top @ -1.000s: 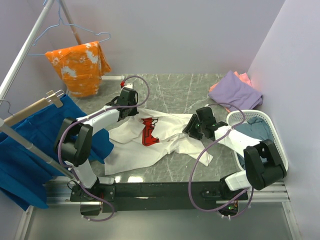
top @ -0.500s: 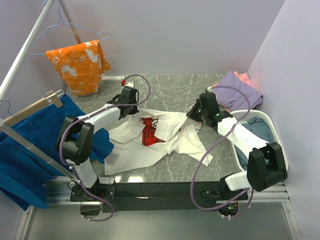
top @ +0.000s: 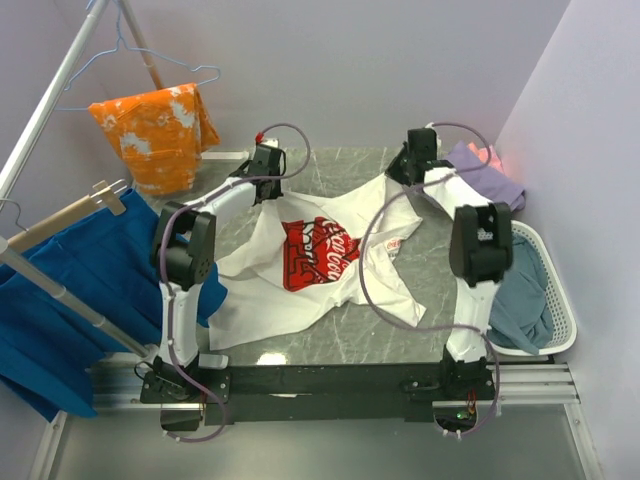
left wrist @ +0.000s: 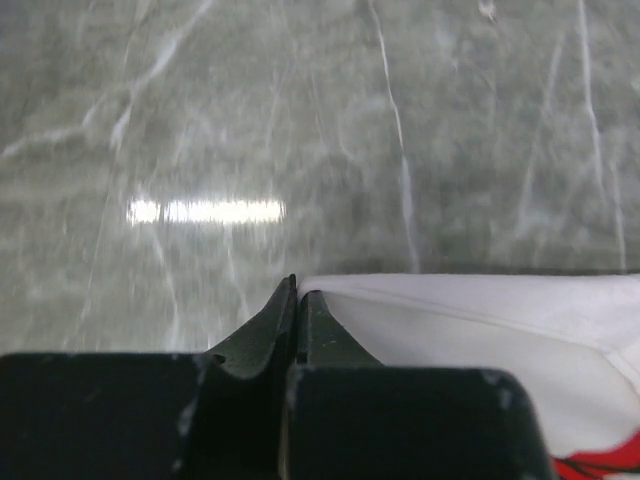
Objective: Fold and stack the t-shirts
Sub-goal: Flatten out the tshirt
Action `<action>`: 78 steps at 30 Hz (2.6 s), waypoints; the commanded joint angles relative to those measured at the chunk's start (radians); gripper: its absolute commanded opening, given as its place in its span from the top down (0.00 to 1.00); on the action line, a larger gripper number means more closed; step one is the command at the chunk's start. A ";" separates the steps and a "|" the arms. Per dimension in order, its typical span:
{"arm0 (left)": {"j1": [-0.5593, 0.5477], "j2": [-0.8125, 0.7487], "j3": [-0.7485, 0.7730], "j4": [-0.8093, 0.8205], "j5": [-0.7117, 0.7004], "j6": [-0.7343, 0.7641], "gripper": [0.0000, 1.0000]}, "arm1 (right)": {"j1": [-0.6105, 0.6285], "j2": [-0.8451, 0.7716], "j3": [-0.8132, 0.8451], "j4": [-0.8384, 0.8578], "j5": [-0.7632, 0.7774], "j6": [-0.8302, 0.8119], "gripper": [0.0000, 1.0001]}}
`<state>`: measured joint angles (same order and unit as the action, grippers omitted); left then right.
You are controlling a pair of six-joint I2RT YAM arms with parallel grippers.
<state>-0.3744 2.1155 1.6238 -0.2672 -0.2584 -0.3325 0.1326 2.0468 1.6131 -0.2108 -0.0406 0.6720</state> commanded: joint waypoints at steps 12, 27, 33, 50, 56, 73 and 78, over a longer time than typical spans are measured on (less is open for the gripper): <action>0.155 0.181 0.391 -0.020 0.019 0.046 0.23 | -0.059 0.130 0.234 0.195 -0.085 -0.002 0.38; -0.018 -0.275 -0.278 0.117 0.163 -0.151 0.15 | 0.159 -0.019 -0.036 0.019 -0.396 -0.193 0.33; -0.043 -0.270 -0.395 0.178 0.251 -0.226 0.16 | 0.196 0.064 0.017 -0.129 -0.323 -0.244 0.34; -0.089 -0.253 -0.470 0.106 0.251 -0.211 0.17 | 0.254 -0.146 -0.338 -0.479 0.120 -0.321 0.36; -0.089 -0.285 -0.521 0.073 0.309 -0.197 0.18 | 0.309 -0.260 -0.473 -0.622 0.216 -0.337 0.35; -0.101 -0.483 -0.552 0.039 0.116 -0.203 0.16 | 0.361 -0.557 -0.535 -0.350 0.164 -0.092 0.30; -0.101 -0.438 -0.486 0.039 -0.076 -0.162 0.15 | 0.360 -0.424 -0.530 -0.120 -0.115 -0.089 0.33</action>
<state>-0.4728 1.6791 1.0691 -0.2474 -0.1436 -0.5323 0.4965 1.5284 1.0492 -0.5720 0.0681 0.5533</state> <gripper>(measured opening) 0.855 0.682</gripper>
